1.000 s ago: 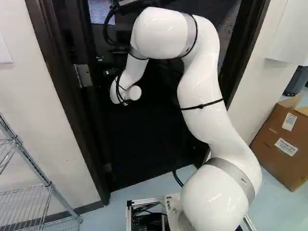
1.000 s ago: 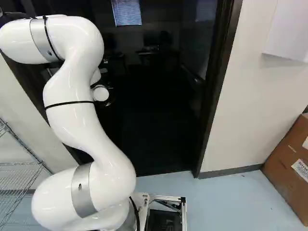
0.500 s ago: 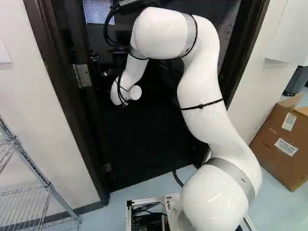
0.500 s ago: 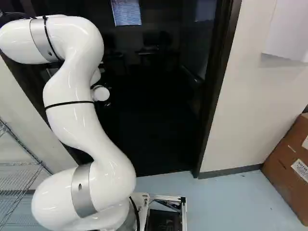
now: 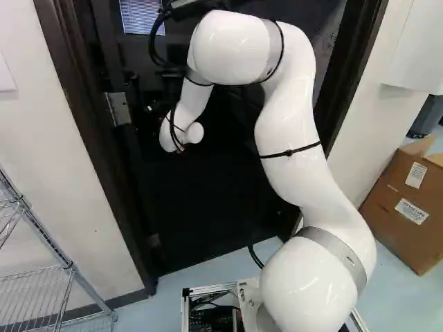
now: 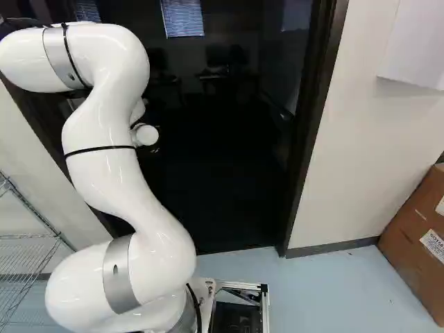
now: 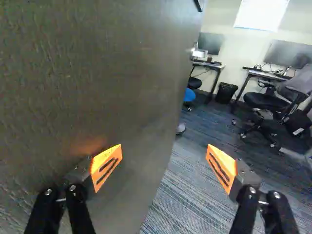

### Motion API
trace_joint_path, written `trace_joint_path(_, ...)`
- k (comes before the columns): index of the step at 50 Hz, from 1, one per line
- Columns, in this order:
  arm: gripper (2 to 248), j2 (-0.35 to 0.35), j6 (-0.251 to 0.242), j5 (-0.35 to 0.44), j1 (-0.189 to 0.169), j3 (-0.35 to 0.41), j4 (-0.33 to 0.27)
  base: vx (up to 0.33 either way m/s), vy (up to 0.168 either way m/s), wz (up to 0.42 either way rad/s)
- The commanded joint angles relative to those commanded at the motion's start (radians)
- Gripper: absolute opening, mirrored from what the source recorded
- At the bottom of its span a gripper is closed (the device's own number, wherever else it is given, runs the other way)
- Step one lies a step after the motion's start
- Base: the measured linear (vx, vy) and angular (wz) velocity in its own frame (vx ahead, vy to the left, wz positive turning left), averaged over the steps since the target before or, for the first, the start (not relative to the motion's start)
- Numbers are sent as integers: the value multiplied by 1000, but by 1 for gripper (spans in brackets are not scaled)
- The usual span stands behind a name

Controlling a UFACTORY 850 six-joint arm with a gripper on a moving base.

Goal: Open the door and move inside

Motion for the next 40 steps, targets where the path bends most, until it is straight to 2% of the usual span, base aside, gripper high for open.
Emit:
trace_joint_path(21,247,1,0,0,-1,2,0,0,0,0)
trace_joint_path(40,247,25,0,0,-22,33,13,0,0,0)
